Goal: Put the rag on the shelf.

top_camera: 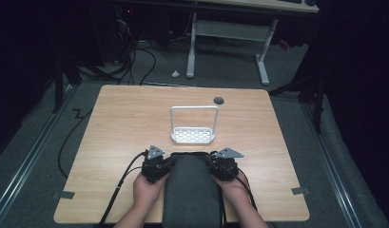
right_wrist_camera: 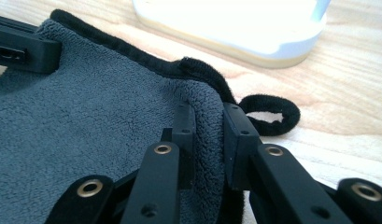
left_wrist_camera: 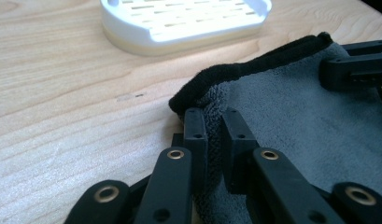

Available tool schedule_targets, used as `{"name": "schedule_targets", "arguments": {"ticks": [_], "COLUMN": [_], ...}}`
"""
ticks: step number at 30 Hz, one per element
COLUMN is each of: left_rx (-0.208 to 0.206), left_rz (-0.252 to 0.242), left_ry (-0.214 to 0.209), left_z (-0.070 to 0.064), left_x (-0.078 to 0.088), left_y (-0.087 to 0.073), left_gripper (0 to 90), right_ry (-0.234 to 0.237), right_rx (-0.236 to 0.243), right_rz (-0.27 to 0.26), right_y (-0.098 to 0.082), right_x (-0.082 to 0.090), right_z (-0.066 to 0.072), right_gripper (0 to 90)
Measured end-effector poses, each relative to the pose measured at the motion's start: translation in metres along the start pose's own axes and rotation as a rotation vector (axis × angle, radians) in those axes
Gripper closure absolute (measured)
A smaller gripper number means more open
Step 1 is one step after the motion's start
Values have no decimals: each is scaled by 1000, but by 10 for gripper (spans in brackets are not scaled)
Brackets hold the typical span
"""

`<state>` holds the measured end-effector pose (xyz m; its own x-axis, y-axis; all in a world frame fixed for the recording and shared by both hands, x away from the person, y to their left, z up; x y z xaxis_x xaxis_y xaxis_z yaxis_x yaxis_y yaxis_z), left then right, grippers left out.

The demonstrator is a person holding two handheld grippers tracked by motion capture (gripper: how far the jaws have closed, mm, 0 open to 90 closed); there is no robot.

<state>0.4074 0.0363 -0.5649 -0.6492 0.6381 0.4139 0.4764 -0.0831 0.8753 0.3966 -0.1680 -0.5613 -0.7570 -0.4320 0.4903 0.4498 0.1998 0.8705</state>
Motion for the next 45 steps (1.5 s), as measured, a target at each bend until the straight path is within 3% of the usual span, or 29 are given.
{"name": "schedule_targets", "arguments": {"ticks": [5,13,22,27,34,38,45], "left_rx": [-14,-23,-58,-77,-90,-99,-123], "left_rz": [-41,-125,-212,-248,-300,-325,-366], "left_ry": [-10,-28,-36,-36,-30,-25,-22], "left_z": [-3,-9,-17,-21,-22,-21,-23], "left_x": [7,19,33,38,49,55,63], "left_y": [6,26,59,76,101,115,136], "left_gripper": [825,827,828,828,829,829,829], "right_ry": [-9,-33,-52,-58,-59,-70,-79], "right_rx": [4,51,55,59,81,115,127], "right_rz": [-38,-111,-204,-230,-290,-306,-339], "right_y": [5,23,46,58,86,99,120], "right_x": [7,23,36,42,51,53,55], "right_z": [2,8,8,7,8,11,12], "right_gripper": [779,777,777,777,778,778,778]}}
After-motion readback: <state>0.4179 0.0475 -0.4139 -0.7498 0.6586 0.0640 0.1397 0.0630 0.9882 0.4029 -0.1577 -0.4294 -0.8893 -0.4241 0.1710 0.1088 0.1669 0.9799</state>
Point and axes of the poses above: each handheld gripper's, and its own axes: x roughly backward along the jaws, y roughly out of its top, z roughly to its left, the point moved 6 cm from there along -x, roughly forward along the jaws, and after that the axes turned 10 degrees about -z, right-handed, at the moved point
